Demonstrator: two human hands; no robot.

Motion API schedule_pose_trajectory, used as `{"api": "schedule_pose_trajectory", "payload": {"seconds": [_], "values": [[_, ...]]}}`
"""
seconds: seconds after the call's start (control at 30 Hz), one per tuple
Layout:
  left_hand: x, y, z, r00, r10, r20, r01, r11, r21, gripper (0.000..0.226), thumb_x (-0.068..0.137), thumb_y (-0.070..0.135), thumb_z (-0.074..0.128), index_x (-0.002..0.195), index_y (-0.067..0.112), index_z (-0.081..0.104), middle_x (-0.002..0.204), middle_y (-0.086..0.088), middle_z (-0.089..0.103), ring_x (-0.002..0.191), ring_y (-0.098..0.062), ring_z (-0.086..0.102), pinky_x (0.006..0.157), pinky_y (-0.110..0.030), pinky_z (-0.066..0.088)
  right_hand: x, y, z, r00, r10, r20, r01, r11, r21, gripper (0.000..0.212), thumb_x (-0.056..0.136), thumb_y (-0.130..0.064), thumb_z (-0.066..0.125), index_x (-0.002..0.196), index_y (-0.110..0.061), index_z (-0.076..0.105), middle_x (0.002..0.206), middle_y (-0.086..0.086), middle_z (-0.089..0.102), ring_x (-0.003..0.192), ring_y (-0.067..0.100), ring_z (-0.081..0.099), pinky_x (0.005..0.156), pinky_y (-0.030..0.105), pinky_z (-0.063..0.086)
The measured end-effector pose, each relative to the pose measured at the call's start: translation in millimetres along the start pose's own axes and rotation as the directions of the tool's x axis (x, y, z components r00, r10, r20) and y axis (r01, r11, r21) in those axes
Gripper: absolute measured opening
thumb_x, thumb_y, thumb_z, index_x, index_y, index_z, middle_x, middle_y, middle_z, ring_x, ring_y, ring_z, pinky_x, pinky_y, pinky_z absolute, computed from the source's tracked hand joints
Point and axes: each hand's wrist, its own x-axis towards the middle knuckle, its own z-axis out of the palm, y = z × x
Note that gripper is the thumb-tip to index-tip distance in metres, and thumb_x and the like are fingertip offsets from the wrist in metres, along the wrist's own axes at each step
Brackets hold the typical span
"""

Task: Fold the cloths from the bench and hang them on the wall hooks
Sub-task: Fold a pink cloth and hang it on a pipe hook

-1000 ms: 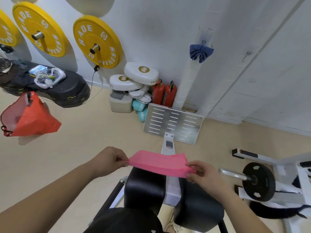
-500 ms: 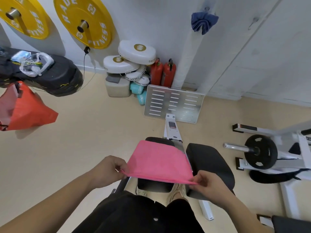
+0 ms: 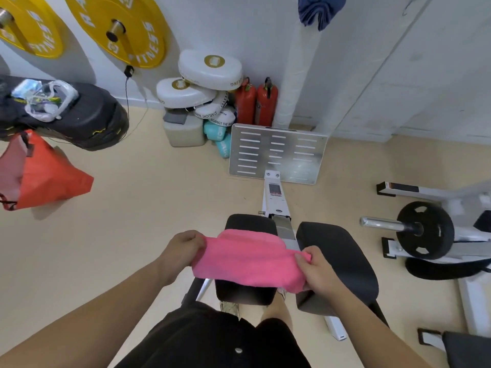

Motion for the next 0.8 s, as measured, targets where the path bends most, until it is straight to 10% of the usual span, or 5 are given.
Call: {"api": "schedule_pose_trajectory", "payload": {"seconds": [0.4, 0.57, 0.8], "values": [[77, 2, 23, 0.955, -0.017, -0.297, 0.129, 0.923, 0.361, 0.021, 0.097, 0.038, 0.060, 0.101, 0.018, 0.067, 0.097, 0.000, 0.069, 0.094, -0.024, 0.065, 0.079, -0.035, 0.052, 99, -10, 4, 0.995, 0.029, -0.094, -0.039, 0.993, -0.114, 0.019, 0.104, -0.026, 0.051, 0.111, -0.008, 0.050, 0.092, 0.003, 0.056, 0.080, 0.014, 0.054, 0.066, 0.028, 0.044], [91, -4, 38, 0.950, -0.275, -0.147, 0.312, 0.847, 0.431, 0.037, 0.099, 0.048, 0.051, 0.106, 0.014, 0.064, 0.108, -0.002, 0.063, 0.099, -0.025, 0.060, 0.089, -0.034, 0.049, 117, -13, 13, 0.989, 0.133, -0.063, -0.140, 0.982, -0.129, 0.037, 0.105, -0.036, 0.046, 0.132, -0.011, 0.047, 0.112, 0.001, 0.062, 0.098, 0.019, 0.061, 0.082, 0.034, 0.046], [84, -33, 42, 0.878, -0.479, 0.028, 0.479, 0.877, -0.019, 0.057, 0.091, 0.064, 0.059, 0.113, 0.011, 0.068, 0.112, -0.006, 0.073, 0.103, -0.027, 0.070, 0.098, -0.043, 0.056, 91, -27, 42, 0.965, -0.192, 0.179, 0.260, 0.610, -0.748, 0.060, 0.098, -0.057, 0.040, 0.155, -0.039, 0.029, 0.169, 0.006, 0.009, 0.156, 0.030, 0.008, 0.126, 0.047, 0.018]]}}
